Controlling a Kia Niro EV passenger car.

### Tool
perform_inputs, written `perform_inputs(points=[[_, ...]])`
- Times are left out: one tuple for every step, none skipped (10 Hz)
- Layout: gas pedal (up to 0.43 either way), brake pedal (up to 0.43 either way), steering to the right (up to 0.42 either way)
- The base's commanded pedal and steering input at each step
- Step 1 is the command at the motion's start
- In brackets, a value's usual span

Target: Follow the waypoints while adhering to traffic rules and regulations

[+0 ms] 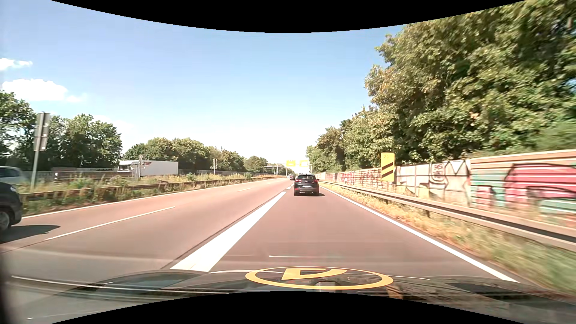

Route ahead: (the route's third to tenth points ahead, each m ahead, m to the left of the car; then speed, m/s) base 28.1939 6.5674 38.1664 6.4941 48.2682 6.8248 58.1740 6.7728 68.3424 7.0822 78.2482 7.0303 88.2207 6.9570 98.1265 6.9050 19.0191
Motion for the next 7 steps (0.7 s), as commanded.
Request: perform_inputs(points=[[0.197,0.0,0.0],[0.197,0.0,0.0],[0.197,0.0,0.0],[0.209,0.0,0.0],[0.209,0.0,0.0],[0.209,0.0,0.0],[0.209,0.0,0.0]])
